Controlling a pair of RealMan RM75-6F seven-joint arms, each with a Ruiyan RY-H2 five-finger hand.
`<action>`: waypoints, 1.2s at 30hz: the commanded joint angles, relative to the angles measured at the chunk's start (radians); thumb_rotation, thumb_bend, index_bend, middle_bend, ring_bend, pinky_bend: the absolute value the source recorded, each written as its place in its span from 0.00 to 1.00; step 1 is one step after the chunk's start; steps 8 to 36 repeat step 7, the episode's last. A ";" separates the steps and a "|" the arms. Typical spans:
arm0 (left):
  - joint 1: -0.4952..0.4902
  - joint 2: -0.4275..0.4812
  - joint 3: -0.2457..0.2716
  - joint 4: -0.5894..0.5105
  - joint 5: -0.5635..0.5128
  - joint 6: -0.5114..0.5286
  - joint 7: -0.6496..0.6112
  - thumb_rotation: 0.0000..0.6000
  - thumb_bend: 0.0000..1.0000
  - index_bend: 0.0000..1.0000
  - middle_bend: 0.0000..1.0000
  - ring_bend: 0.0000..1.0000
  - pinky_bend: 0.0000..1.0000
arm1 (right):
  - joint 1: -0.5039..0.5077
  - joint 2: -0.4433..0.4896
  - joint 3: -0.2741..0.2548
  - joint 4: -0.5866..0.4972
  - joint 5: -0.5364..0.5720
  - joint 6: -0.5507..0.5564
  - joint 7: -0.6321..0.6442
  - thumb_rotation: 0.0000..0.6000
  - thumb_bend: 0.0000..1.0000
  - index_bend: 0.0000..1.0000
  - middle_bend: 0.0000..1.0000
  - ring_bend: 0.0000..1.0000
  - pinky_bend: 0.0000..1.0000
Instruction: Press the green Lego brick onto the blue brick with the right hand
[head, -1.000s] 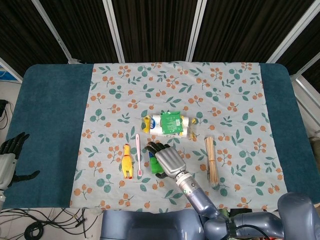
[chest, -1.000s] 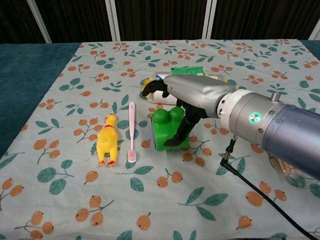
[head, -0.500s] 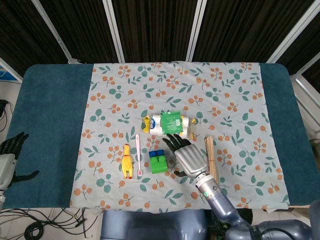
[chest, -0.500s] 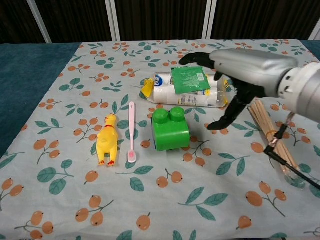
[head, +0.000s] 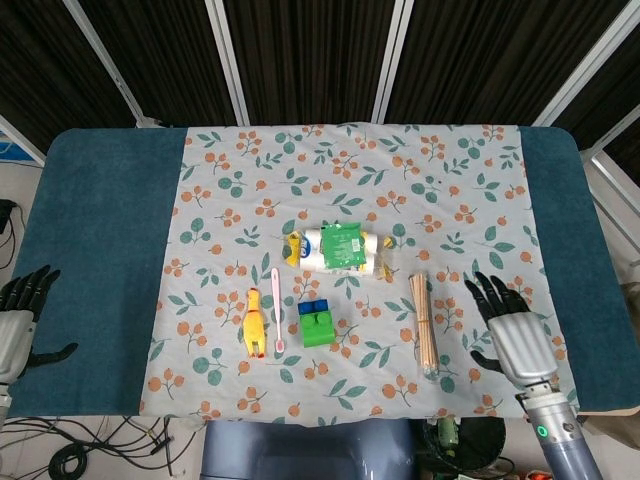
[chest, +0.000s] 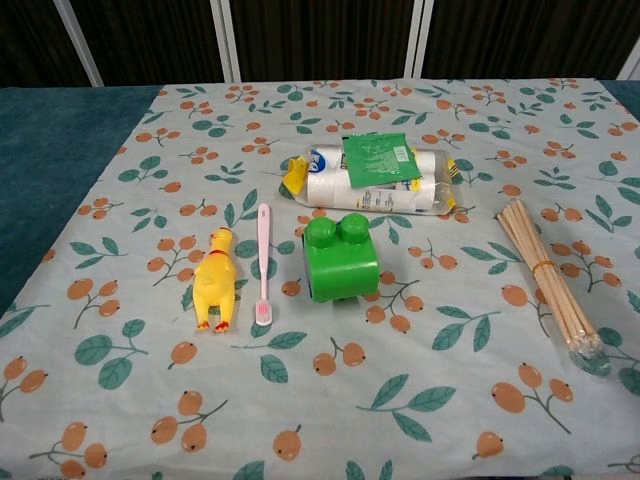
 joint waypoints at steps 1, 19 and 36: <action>0.000 -0.002 0.000 0.002 0.001 0.002 0.002 1.00 0.00 0.00 0.00 0.00 0.00 | -0.050 0.014 -0.014 0.049 -0.028 0.025 0.048 1.00 0.03 0.00 0.00 0.00 0.20; 0.001 -0.009 0.002 0.004 0.010 0.009 0.015 1.00 0.00 0.00 0.00 0.00 0.00 | -0.078 0.007 0.004 0.080 -0.036 0.008 0.083 1.00 0.03 0.00 0.00 0.00 0.20; 0.001 -0.009 0.002 0.004 0.010 0.009 0.015 1.00 0.00 0.00 0.00 0.00 0.00 | -0.078 0.007 0.004 0.080 -0.036 0.008 0.083 1.00 0.03 0.00 0.00 0.00 0.20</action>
